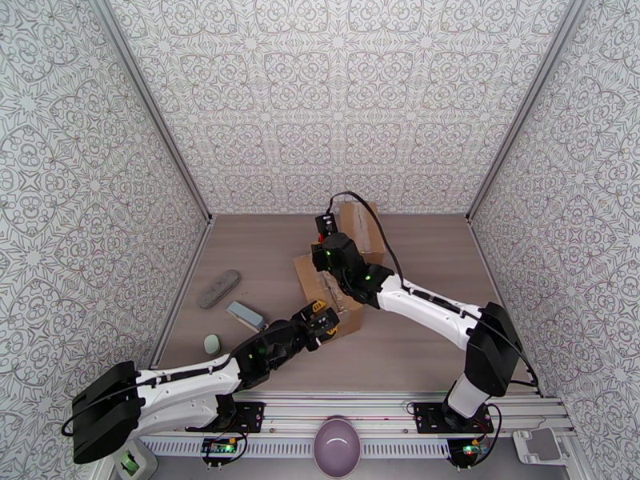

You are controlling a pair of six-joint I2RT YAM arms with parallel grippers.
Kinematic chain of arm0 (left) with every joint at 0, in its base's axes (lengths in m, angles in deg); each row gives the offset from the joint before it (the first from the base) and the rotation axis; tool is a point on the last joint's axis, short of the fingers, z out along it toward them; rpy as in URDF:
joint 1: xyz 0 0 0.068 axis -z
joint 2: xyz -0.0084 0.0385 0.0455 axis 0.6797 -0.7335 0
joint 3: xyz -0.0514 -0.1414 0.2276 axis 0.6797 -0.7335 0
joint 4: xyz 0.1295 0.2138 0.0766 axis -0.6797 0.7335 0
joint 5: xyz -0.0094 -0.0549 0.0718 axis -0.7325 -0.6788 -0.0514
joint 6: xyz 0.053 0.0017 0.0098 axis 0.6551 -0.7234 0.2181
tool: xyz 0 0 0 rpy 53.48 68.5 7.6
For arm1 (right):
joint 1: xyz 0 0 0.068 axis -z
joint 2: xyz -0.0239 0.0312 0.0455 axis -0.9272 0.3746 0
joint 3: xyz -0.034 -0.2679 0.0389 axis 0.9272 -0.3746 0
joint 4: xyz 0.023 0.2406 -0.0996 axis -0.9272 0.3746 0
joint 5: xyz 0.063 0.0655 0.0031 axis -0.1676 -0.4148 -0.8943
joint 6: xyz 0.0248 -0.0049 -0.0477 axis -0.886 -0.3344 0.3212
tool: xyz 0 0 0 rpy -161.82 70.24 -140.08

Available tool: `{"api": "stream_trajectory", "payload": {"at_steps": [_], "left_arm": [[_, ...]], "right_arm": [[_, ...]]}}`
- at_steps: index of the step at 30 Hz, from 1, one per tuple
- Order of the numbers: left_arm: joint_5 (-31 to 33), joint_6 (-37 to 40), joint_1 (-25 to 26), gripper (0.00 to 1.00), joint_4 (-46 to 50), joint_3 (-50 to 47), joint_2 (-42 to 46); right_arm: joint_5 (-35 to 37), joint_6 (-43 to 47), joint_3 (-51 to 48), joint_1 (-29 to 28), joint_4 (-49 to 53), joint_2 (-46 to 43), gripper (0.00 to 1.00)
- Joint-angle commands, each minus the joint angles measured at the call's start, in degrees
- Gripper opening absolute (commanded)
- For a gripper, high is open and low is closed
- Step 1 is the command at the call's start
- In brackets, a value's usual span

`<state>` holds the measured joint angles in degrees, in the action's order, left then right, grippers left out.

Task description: Unpack the express box

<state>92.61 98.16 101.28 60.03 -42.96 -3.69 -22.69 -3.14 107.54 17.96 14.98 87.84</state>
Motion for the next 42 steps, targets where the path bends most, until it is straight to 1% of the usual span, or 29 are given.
{"api": "stream_trajectory", "payload": {"at_steps": [1, 13, 20, 42], "left_arm": [[8.30, -2.22, -0.21, 0.53, -0.73, 0.62, -1.57], [11.35, -2.05, 2.05, 0.53, -4.15, 0.70, -4.20], [13.03, -1.88, 2.30, 0.53, -5.20, 0.73, -4.70], [15.27, -2.51, 2.30, 0.53, -6.77, 0.15, -5.06]], "right_arm": [[-0.27, -1.13, -1.37, -0.69, 4.63, -2.87, 0.00], [-1.08, -3.52, -2.53, -0.75, 5.28, -4.30, 0.00], [-1.74, -5.07, -3.23, -0.68, 6.42, -4.64, 0.00], [-1.18, -7.34, -5.07, -1.55, 10.67, -7.50, 0.00]]}}
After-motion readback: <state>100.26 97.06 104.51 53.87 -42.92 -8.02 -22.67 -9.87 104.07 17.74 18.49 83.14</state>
